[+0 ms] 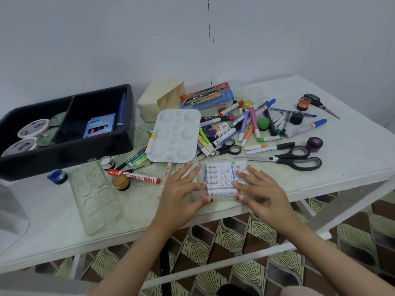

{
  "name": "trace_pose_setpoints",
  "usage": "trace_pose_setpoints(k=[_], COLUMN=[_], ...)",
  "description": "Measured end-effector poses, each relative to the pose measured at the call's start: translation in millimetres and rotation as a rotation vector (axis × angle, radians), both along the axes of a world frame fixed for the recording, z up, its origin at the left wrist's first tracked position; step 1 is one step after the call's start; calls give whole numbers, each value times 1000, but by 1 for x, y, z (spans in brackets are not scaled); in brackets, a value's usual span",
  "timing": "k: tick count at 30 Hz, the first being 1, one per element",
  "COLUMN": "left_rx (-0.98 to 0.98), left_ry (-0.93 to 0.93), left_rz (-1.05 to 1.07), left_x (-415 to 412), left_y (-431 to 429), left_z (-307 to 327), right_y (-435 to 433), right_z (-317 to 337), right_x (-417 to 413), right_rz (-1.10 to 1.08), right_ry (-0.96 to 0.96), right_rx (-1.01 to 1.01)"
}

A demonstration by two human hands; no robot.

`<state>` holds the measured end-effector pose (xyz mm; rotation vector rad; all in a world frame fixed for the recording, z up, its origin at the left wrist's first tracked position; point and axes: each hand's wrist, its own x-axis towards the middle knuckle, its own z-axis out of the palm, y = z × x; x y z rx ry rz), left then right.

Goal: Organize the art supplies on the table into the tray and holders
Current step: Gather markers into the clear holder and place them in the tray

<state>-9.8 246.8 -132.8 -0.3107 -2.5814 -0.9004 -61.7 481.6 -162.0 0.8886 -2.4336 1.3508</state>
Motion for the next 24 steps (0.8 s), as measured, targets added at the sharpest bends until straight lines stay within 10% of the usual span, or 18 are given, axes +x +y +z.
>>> trace_pose_setpoints(k=[15,24], left_rx=[328,755], left_ry=[-343,-297], left_rz=[154,92], left_x=[12,12], left_y=[17,33], left_z=[6,22], right_y=[1,-2], right_z=[28,42], right_x=[5,-6], right_rz=[43,58], right_ry=[-361,-517], right_rx=[82,-306])
